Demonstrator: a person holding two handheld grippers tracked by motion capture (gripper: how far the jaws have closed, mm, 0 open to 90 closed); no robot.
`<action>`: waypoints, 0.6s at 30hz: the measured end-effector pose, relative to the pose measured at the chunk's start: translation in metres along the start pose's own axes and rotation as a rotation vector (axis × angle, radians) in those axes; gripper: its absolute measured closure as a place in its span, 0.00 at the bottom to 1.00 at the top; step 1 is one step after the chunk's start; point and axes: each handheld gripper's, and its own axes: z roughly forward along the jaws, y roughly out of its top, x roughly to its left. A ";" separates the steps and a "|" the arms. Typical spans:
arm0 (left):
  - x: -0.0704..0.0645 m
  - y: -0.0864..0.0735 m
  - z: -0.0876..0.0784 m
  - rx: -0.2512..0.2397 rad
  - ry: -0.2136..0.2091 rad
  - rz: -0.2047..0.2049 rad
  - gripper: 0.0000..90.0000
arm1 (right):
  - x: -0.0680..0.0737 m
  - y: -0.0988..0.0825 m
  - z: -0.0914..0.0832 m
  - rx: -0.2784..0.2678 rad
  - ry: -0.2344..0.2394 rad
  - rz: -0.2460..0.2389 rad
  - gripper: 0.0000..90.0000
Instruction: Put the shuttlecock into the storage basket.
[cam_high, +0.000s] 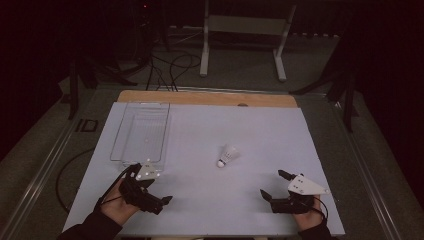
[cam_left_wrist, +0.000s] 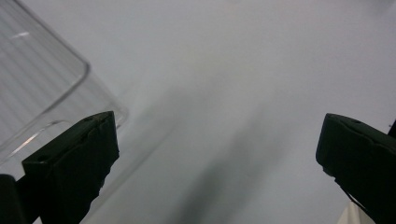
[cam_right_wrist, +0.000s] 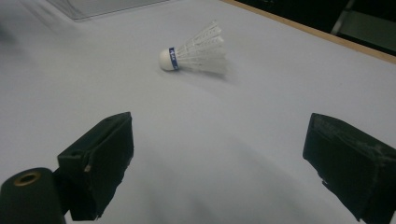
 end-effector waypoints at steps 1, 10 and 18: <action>-0.001 0.001 0.001 0.004 0.001 0.001 0.00 | 0.000 0.000 0.000 0.000 0.000 0.000 0.10; -0.006 0.008 0.008 0.037 -0.006 -0.004 0.00 | 0.000 0.000 0.000 0.002 0.000 -0.002 0.10; -0.009 0.016 0.012 0.076 -0.018 0.005 0.00 | 0.000 0.000 0.001 0.004 0.002 0.000 0.10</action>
